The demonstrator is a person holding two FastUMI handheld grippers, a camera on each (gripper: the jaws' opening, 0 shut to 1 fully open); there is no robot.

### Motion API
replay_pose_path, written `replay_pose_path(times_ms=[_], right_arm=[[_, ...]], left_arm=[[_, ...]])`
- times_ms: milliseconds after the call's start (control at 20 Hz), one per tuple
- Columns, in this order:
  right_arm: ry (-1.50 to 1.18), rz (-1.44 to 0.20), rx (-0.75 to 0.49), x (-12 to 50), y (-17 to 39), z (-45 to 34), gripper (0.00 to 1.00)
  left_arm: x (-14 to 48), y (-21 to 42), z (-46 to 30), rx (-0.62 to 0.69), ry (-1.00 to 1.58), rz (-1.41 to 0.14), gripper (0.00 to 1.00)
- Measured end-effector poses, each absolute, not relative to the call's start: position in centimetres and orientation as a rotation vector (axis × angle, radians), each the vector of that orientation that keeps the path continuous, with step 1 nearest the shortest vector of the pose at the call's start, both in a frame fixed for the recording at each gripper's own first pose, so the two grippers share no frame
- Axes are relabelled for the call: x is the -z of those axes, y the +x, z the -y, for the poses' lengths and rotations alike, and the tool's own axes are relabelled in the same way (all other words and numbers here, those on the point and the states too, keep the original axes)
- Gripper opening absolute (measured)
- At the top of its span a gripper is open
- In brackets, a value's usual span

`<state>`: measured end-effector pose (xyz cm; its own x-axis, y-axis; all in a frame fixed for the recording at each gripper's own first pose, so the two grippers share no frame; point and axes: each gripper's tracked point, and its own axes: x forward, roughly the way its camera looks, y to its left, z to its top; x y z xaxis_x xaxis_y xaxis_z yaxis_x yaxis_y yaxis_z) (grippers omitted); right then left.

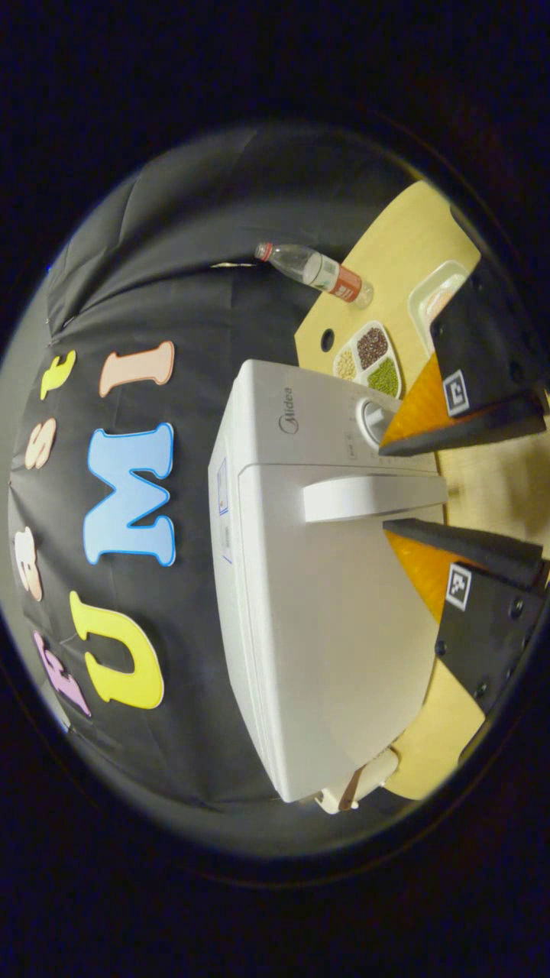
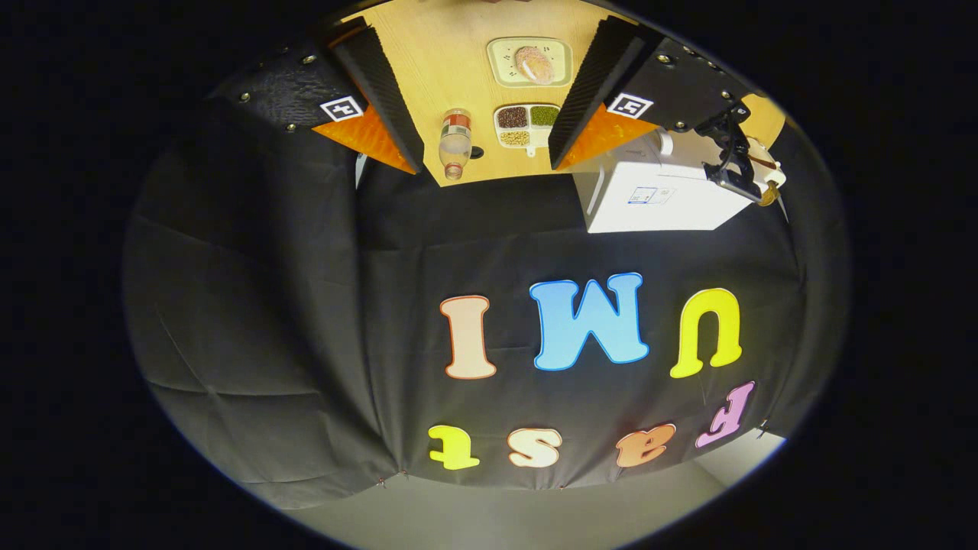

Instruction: Open the microwave oven with the left hand, put the food in, and close the microwave oven.

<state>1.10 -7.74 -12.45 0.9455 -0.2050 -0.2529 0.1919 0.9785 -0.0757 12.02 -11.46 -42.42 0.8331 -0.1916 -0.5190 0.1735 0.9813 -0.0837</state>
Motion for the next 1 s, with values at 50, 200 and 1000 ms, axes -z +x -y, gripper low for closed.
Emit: replay_pose_path(times_ms=[50,200,1000], right_arm=[[-0.051,-0.268,0.201,12.6,1.1,7.7,1.0],[-0.058,-0.272,0.197,12.7,1.3,7.6,1.0],[-0.007,-0.268,0.098,13.5,0.2,2.0,1.0]], left_arm=[[42.3,11.8,11.5,0.184,-0.04,-0.559,0.43],[42.1,11.5,11.2,0.2,-0.022,-0.57,0.22],[40.0,-1.6,6.2,0.508,0.057,-0.625,0.05]])
